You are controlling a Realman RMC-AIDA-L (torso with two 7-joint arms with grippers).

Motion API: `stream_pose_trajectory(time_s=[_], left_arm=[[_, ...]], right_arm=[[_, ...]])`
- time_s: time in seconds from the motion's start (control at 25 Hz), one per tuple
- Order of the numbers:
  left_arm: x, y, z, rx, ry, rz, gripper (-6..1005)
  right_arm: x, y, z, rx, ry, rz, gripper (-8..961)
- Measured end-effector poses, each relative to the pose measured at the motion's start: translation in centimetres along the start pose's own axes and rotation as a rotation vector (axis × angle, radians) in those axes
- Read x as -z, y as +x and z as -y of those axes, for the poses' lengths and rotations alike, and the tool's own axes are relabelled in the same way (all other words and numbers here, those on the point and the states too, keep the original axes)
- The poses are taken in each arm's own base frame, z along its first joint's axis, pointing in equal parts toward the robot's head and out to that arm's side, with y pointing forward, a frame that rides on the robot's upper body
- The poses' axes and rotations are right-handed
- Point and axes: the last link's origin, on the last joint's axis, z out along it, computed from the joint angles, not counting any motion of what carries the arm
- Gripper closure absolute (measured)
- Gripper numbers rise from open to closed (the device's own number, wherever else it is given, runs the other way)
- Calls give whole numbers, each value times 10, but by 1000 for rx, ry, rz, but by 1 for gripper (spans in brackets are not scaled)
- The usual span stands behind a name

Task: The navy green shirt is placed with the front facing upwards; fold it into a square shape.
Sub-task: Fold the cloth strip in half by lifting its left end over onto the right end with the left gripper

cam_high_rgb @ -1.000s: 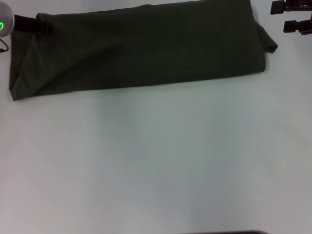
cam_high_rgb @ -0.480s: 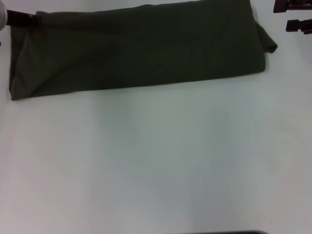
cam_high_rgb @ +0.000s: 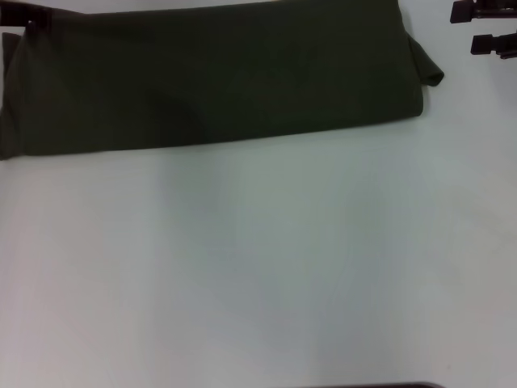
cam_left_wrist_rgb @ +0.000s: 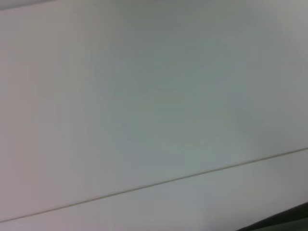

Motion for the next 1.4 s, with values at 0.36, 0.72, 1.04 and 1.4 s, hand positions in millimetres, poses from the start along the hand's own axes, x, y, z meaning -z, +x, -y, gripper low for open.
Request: stream_pose_trajectory(time_s=[0.36, 0.72, 1.04, 1.4], left_arm=[[-5, -7, -4, -81, 58, -2, 1000], [5, -11, 23, 81, 81, -11, 831], [37, -10, 15, 279, -277, 173, 473], [73, -1, 15, 428, -516, 252, 452]], right_arm=[[-2, 0, -1, 0, -5, -4, 37], [-5, -1, -1, -2, -13, -7, 37], [-5, -4, -3, 66, -9, 1, 36], [-3, -3, -1, 219, -2, 1, 37]])
